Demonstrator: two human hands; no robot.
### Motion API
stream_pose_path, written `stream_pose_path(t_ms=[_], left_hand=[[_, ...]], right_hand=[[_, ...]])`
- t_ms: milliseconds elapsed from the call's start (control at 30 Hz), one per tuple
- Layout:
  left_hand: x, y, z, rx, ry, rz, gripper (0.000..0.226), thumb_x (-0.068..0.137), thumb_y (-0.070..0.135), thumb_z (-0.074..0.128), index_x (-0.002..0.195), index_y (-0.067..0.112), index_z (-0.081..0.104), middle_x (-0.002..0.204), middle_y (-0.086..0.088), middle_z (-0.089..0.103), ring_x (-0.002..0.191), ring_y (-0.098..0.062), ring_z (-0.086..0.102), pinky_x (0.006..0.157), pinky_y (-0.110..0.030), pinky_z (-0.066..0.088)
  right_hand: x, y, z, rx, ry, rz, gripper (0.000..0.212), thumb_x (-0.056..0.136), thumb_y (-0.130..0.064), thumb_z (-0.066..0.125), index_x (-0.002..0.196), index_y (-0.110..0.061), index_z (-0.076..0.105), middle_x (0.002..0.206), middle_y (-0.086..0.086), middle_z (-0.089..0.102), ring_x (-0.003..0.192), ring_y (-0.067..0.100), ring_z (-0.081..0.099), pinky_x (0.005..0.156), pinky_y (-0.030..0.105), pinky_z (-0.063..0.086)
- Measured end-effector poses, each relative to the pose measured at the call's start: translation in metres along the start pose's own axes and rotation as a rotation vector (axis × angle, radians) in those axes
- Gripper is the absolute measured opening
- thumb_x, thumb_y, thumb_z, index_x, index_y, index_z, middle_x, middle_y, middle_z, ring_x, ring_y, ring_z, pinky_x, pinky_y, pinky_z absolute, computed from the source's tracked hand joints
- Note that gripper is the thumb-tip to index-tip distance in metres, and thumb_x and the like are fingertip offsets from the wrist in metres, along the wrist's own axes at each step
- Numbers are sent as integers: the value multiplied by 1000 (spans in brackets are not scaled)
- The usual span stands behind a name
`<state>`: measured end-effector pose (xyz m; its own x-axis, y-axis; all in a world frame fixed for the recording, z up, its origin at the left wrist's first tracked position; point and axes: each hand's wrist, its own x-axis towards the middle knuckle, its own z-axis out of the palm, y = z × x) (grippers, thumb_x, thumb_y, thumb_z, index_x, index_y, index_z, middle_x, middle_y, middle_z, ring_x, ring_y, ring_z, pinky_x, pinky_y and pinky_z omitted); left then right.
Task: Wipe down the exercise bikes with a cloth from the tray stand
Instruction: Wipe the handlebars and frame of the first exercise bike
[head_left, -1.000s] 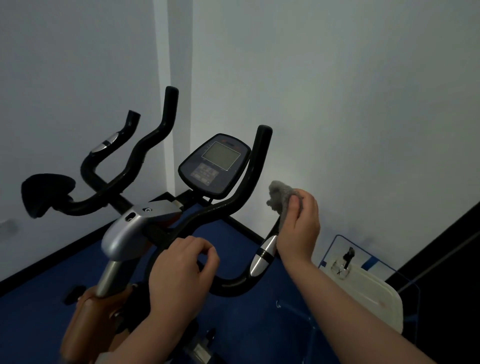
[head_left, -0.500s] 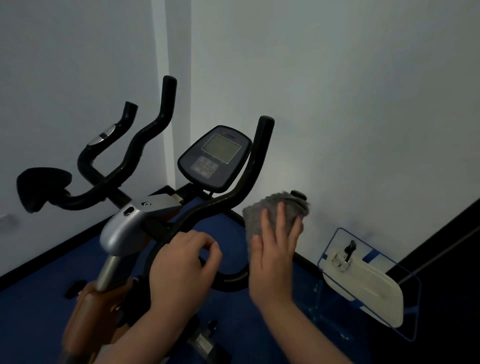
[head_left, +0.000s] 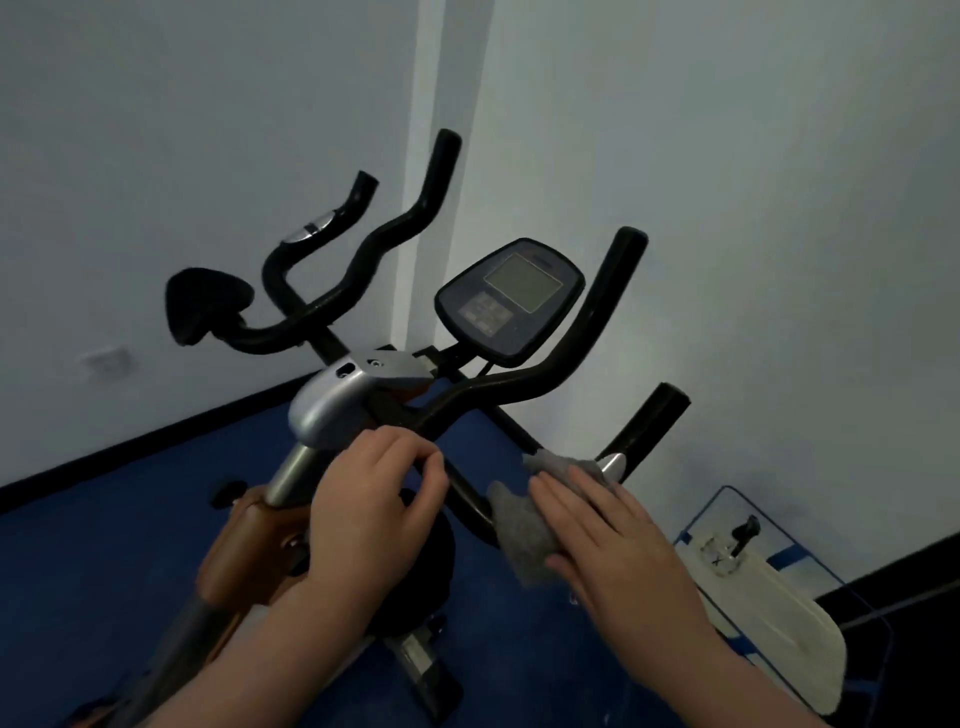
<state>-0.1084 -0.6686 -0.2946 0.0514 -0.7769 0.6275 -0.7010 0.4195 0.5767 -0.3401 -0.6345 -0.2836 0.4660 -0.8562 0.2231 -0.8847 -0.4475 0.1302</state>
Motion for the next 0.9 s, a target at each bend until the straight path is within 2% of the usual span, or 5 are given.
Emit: stream_pose_path(t_ms=[200,367,500,667,900], left_hand=[[-18,-15,5,101,98,-173,18,91,32,46,81,23,58,82,11,59,76,-6,51,64,-18,38],[-18,-16,5,127,95,-146,17,92,28,46,87,19,60,92,5,59,81,-9,52,67,-25,44],[-18,-18,7,157,84,-159,13,90,31,48,85,23,59,94,10,57,82,-6,51,61,-24,45],[-19,-18,11,181,95,-143,13,89,31,51,84,22,60,92,9,59,82,-8,53,60,-25,45],[-18,-18,9,166,79,-159,11,88,32,50,84,25,57,91,11,57,81,-6,51,60,-26,46]], right_hand=[[50,-51,9,-114,-108,76,27,92,-37,51,94,-14,65,79,1,66,71,20,63,72,33,50],[93,-41,-3,-141,-438,-164,23,101,-25,36,121,-14,39,110,11,53,90,30,57,62,36,35],[79,-40,-3,-182,-388,-277,42,88,-29,61,115,-21,30,94,10,59,67,25,59,52,31,31],[125,-47,14,94,-479,-130,34,103,-32,27,131,-14,32,117,16,49,94,32,57,75,44,49],[85,-38,11,2,-471,-158,22,101,-40,27,116,-24,24,97,5,49,73,27,56,57,35,38]])
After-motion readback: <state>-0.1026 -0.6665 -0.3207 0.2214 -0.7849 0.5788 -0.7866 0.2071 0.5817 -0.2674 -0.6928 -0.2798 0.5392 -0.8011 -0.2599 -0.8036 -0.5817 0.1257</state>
